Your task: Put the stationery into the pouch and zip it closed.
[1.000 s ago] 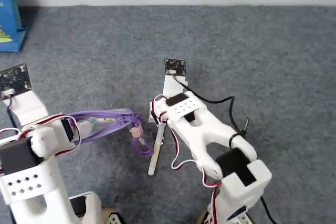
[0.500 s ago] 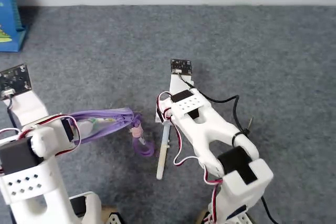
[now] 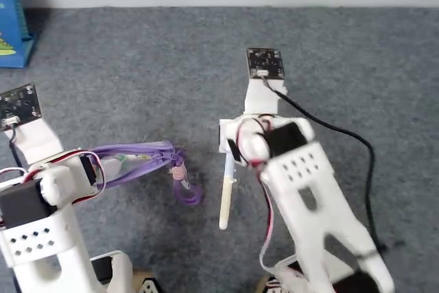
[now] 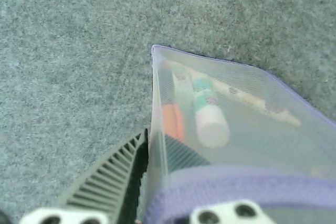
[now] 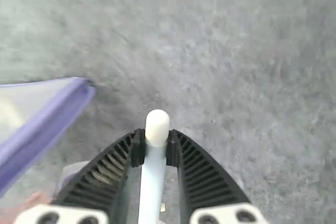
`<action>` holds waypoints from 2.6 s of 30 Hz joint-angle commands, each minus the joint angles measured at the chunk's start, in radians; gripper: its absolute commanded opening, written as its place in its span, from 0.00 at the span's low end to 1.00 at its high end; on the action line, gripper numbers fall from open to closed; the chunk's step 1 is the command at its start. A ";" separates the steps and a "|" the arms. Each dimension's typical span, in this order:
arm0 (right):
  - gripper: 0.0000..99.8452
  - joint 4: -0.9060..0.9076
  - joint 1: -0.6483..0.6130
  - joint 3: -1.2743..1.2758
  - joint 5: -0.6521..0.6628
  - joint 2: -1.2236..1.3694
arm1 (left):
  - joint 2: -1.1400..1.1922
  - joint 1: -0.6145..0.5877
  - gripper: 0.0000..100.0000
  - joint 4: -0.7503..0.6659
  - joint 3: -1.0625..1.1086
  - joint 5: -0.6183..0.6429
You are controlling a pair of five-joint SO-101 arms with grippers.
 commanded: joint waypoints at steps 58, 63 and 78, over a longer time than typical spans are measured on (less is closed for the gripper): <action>0.04 -1.026 -0.536 0.710 0.463 -0.651 | 0.002 -0.017 0.01 0.018 0.039 0.012; 0.23 -0.938 -0.558 0.710 0.460 -0.700 | 0.002 -0.018 0.01 0.018 0.039 0.012; 0.01 -0.533 -0.351 0.710 0.269 -1.046 | 0.002 -0.018 0.01 0.018 0.039 0.012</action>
